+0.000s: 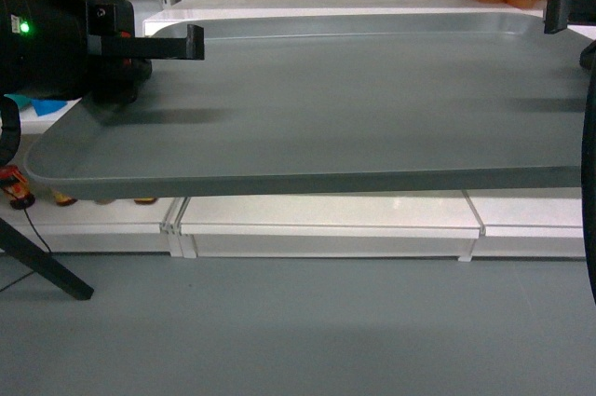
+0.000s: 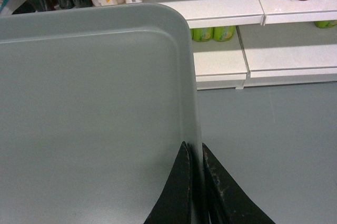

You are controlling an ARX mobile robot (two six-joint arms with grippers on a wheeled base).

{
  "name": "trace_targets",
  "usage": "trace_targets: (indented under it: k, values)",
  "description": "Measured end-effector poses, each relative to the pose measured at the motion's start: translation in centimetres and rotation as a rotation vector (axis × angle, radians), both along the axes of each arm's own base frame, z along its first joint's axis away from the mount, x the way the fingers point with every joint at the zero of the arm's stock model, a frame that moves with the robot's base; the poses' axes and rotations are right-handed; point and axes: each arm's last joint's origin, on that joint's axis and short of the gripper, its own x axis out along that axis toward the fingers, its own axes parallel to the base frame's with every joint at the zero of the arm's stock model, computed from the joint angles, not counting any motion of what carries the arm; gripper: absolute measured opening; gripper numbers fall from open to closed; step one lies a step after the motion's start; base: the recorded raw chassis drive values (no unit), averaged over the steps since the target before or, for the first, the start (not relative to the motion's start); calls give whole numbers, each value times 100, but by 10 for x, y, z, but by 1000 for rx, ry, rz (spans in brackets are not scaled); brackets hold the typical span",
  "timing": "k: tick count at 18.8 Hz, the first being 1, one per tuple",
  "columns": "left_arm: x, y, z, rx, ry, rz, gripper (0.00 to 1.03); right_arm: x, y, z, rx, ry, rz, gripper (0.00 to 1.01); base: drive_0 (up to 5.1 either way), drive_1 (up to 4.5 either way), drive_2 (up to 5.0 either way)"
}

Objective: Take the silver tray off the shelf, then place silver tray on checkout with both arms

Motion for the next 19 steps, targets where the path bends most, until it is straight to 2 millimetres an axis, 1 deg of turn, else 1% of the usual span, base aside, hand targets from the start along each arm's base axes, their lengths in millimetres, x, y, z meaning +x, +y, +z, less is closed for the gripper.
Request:
trace_targets:
  k: [19]
  values:
    - [0, 0, 0, -1, -4, 0, 3, 0, 0, 1, 2, -7, 0, 3, 0, -418, 418]
